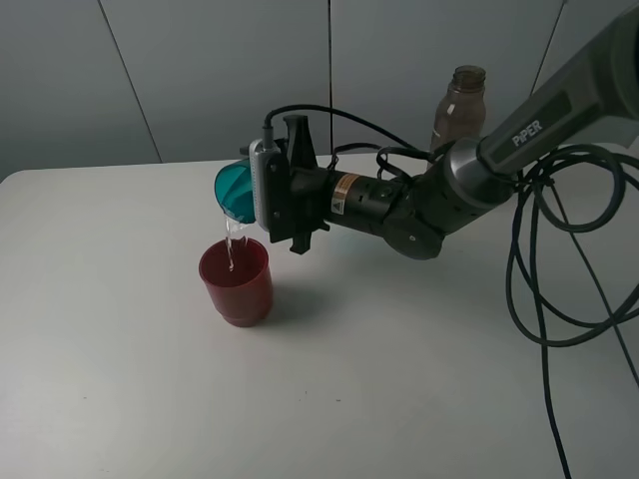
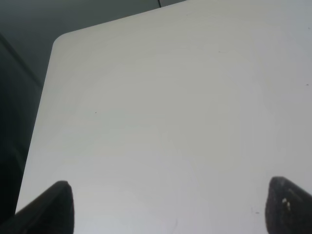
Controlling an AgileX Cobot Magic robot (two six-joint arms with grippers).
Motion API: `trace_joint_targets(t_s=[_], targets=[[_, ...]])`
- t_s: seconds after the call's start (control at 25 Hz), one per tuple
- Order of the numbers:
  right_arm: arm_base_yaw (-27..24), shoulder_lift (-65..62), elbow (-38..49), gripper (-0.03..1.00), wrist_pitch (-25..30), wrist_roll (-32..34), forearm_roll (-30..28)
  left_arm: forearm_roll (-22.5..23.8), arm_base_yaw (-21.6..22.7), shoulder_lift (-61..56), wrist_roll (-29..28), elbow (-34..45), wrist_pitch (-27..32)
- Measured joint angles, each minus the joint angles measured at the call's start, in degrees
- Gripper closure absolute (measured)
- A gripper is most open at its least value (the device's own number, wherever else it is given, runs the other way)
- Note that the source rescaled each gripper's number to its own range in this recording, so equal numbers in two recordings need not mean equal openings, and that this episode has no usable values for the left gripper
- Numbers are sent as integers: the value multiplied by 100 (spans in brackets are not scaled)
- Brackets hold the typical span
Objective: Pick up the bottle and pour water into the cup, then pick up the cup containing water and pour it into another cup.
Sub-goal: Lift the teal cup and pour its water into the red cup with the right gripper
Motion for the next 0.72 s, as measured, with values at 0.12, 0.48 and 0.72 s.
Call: trace_joint_targets(t_s=[0.12, 0.48, 0.72], targets=[[0, 0, 0, 94, -20, -262, 16, 0, 0, 0, 0, 0, 0], [0, -9, 0, 94, -213, -967, 16, 0, 0, 0, 21, 0, 0], [0, -9, 0, 94, -273, -1400, 16, 0, 0, 0, 21, 0, 0]])
